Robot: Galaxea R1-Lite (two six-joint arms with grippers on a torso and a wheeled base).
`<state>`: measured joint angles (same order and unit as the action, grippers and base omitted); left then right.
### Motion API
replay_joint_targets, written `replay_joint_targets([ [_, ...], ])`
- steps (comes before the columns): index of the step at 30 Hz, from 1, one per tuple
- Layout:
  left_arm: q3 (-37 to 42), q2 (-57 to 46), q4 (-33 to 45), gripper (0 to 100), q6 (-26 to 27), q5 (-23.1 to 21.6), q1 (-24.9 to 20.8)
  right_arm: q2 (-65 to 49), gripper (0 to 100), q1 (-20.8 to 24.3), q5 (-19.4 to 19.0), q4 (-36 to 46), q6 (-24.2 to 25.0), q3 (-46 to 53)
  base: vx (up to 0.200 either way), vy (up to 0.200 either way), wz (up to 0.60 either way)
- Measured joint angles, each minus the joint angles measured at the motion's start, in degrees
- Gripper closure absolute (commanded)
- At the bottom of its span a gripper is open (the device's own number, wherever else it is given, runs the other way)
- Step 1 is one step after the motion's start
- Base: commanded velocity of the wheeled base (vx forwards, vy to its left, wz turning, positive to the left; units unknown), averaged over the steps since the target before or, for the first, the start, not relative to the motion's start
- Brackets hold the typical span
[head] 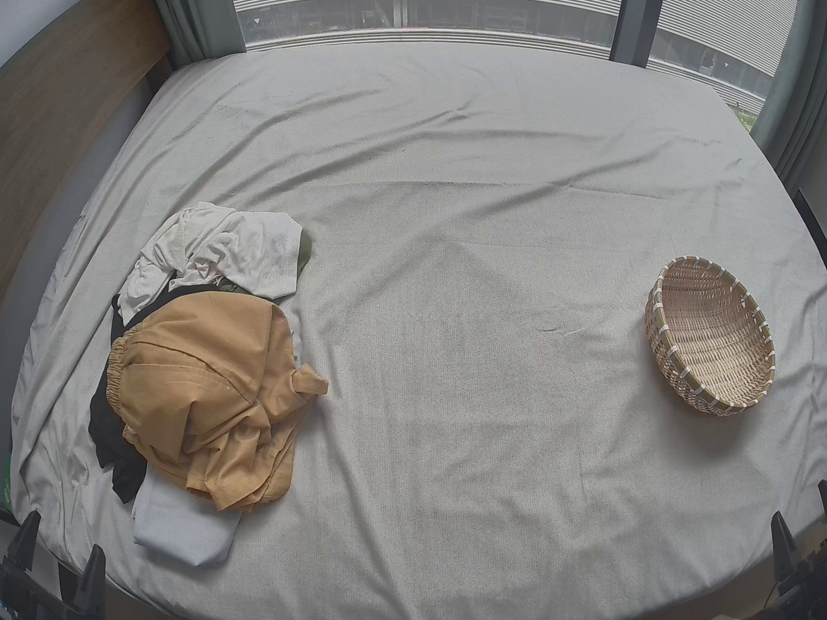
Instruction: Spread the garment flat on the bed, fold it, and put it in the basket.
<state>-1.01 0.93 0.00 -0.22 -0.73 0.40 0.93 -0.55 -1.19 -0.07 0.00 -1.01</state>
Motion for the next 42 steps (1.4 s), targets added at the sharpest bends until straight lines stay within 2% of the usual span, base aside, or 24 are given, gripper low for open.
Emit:
replay_joint_targets([
  [28, 0.0, 0.0, -1.3, 0, 0.0, -0.2, -0.1, 0.0, 0, 0.0, 0.0, 0.0, 0.0, 0.0, 0.0, 0.0, 0.0],
  [35, -6.9, 1.9, -3.1, 0, -0.4, -0.1, -1.2, 0.0, 0, 0.0, 0.0, 0.0, 0.0, 0.0, 0.0, 0.0, 0.0],
  [39, -9.0, 5.2, -3.6, 0, -3.6, -0.2, -3.9, 0.0, 0, 0.0, 0.0, 0.0, 0.0, 0.0, 0.0, 0.0, 0.0],
  [42, -10.0, 8.8, -4.0, 0, -8.5, -0.4, -7.0, 0.0, 0, 0.0, 0.0, 0.0, 0.0, 0.0, 0.0, 0.0, 0.0],
])
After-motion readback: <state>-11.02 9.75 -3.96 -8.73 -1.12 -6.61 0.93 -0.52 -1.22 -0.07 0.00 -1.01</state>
